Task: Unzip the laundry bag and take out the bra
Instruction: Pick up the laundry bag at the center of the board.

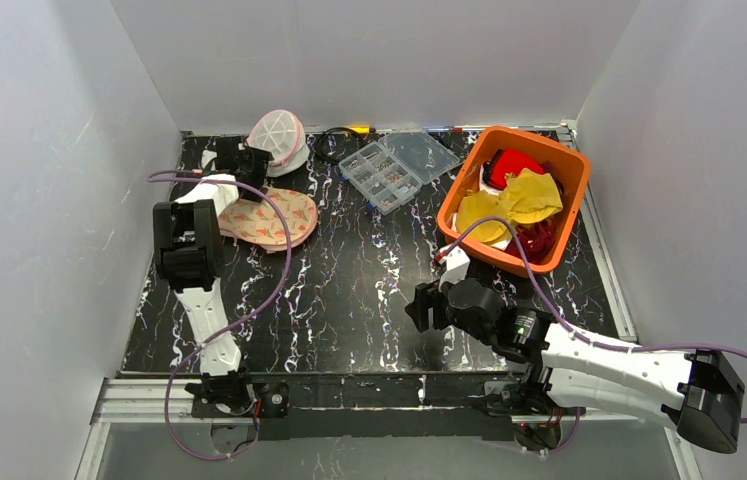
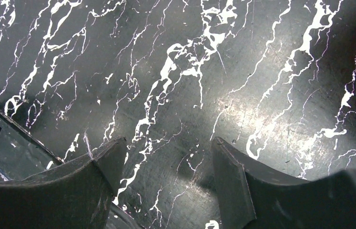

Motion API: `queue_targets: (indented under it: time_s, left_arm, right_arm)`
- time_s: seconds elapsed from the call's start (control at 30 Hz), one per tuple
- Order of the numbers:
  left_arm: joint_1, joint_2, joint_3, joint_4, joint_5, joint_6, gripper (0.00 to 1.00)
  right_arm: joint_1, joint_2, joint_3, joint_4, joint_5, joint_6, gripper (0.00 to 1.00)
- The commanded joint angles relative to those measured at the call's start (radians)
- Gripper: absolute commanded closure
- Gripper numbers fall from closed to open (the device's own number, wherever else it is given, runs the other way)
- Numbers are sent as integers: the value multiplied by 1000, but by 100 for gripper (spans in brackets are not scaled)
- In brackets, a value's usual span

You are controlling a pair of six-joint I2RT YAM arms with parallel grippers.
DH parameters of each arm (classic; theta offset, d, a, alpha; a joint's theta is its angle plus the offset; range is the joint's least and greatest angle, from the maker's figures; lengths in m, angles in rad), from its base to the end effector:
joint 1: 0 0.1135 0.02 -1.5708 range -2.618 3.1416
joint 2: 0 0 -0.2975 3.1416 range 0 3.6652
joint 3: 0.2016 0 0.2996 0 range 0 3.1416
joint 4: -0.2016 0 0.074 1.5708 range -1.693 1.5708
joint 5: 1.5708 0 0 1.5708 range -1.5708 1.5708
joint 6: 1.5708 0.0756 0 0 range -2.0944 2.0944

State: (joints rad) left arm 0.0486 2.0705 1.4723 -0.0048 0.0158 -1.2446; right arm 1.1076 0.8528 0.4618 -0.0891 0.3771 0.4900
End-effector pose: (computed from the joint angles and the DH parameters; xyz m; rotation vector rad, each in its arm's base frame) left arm 0.5615 0.0261 0.1741 -1.3539 1.8092 -0.6834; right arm 0.1350 0.2081 0.2145 -0.3984 2.0328 0.6207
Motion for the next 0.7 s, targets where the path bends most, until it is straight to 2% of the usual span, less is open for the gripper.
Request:
queue_targets:
  time_s: [0.0, 0.17, 0.33, 0.43, 0.67]
  left_arm:
    - [1, 21, 29, 52, -121, -8, 21]
    - [0, 75, 69, 109, -115, 47, 21]
    - [0, 75, -19, 371, -88, 68, 21]
    - [0, 63, -55, 446, -76, 54, 22]
    - [0, 89, -40, 455, -85, 54, 24]
  right_arm:
    - [0, 6, 9, 68, 31, -11, 27]
    - [-1, 19, -2, 81, 34, -11, 27]
    - [0, 27, -9, 81, 40, -14, 27]
    - [-1, 25, -6, 81, 50, -22, 27]
    - [-4, 16, -7, 72, 57, -27, 27]
